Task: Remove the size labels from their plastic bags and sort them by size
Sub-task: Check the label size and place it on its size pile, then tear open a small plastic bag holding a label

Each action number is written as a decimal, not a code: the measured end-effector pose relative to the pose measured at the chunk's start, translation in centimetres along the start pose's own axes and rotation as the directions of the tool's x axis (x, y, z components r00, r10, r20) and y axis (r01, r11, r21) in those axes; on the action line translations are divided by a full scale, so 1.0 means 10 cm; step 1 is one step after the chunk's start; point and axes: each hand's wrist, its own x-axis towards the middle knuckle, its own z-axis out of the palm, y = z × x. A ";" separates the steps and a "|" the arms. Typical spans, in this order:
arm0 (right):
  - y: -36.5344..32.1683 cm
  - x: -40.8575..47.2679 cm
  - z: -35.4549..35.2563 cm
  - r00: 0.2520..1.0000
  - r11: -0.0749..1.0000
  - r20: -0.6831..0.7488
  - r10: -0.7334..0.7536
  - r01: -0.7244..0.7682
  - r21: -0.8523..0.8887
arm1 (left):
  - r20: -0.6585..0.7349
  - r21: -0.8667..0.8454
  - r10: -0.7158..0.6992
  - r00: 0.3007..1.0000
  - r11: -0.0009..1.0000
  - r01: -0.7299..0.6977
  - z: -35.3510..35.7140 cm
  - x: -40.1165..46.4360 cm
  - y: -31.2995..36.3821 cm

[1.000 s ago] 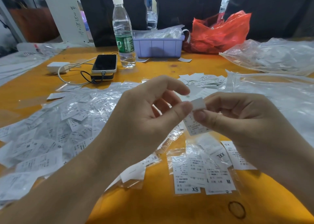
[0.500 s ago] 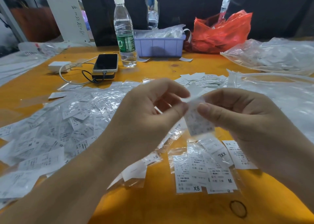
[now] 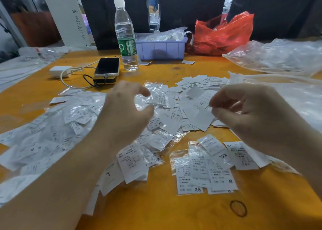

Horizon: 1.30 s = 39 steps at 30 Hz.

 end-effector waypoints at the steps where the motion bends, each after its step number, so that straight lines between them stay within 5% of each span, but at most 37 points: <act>1: 0.03 0.00 0.02 0.998 0.997 0.053 0.026 -0.023 -0.069 | 0.061 0.001 0.047 0.997 0.999 -0.047 0.04 -0.04 0.04; 7: 0.09 0.05 0.20 0.937 0.930 0.289 0.194 -0.082 -0.358 | 0.343 0.179 0.129 0.930 0.963 -0.200 0.22 -0.12 0.15; 19: 0.13 0.13 0.26 0.983 0.943 0.185 0.010 0.053 -0.329 | 0.384 0.063 0.133 0.914 0.984 -0.170 0.20 -0.10 0.09; 23: 0.05 0.08 0.19 0.998 0.998 0.011 -0.063 0.063 0.004 | 0.282 -0.111 0.122 0.952 0.989 -0.094 0.17 -0.11 0.12; 26: -0.07 0.03 0.18 0.999 0.943 0.042 -0.028 0.012 0.332 | 0.275 -0.297 0.152 0.949 0.953 -0.066 0.12 -0.11 0.18; 29: -0.11 0.01 0.18 0.996 0.916 0.087 -0.015 -0.021 0.400 | 0.284 -0.435 0.184 0.941 0.899 -0.045 0.09 -0.13 0.24; 34: -0.06 -0.04 0.16 0.975 1.000 0.224 0.005 -0.003 -0.007 | 0.260 -0.469 0.162 0.952 0.883 -0.022 0.09 -0.15 0.25; 39: -0.20 -0.11 0.09 0.959 0.951 0.282 0.014 0.075 -0.300 | 0.272 -0.476 0.130 0.953 0.879 0.016 0.07 -0.15 0.23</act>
